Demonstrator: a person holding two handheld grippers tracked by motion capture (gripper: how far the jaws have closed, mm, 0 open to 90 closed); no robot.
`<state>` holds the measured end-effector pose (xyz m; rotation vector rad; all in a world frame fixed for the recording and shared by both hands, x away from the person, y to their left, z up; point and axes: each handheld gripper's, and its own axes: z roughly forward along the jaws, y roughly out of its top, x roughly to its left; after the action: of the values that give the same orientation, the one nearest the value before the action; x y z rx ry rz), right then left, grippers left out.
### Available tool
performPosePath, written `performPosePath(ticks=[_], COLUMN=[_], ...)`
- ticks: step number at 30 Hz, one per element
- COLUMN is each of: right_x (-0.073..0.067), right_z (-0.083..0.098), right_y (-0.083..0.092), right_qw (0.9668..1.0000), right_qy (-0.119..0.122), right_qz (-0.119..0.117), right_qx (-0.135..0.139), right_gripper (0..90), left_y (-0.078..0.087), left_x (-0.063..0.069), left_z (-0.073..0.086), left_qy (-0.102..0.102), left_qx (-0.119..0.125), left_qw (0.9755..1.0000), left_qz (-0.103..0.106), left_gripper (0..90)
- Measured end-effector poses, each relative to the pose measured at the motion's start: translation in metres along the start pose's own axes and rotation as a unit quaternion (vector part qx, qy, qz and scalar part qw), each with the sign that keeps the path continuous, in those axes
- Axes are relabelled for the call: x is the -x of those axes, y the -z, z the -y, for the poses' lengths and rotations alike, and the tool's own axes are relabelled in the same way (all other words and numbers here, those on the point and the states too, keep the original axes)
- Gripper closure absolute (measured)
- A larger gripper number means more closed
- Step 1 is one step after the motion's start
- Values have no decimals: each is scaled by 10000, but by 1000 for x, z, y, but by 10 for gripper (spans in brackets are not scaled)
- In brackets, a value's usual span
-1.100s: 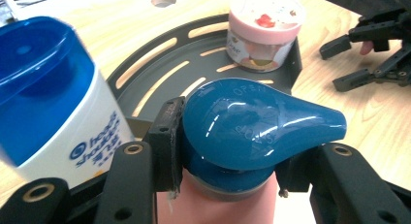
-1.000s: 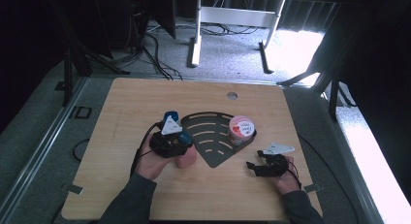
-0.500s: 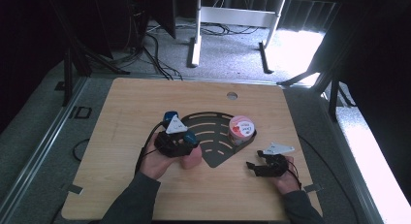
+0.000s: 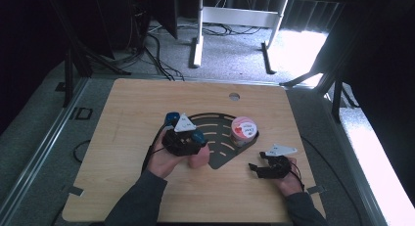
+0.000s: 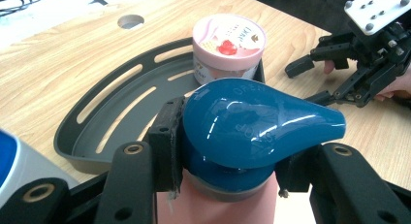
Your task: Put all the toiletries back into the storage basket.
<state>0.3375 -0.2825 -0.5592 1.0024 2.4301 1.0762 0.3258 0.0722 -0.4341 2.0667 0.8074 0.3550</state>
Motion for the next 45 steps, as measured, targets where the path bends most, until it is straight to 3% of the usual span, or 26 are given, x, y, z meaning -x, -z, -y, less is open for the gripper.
performPosePath(ticks=[20, 24, 30, 45], right_x=[0, -1, 0, -1], right_z=[0, 0, 0, 0], right_y=[0, 0, 0, 0], right_qw=[10000, 10000, 10000, 10000], right_qy=[0, 25, 12, 32], right_qz=[4, 22, 15, 22], right_qx=[2, 4, 4, 4], right_gripper=[286, 287, 287, 287], left_y=[-14, -24, -31, -50], left_x=[0, -1, -2, -5], left_z=[-18, -23, -28, -39], left_qy=[-76, -9, 25, -41], left_qx=[-20, -2, 17, -83], left_qw=[10000, 9999, 10000, 9997], left_qz=[-6, -105, -77, -222], left_gripper=[527, 527, 527, 527])
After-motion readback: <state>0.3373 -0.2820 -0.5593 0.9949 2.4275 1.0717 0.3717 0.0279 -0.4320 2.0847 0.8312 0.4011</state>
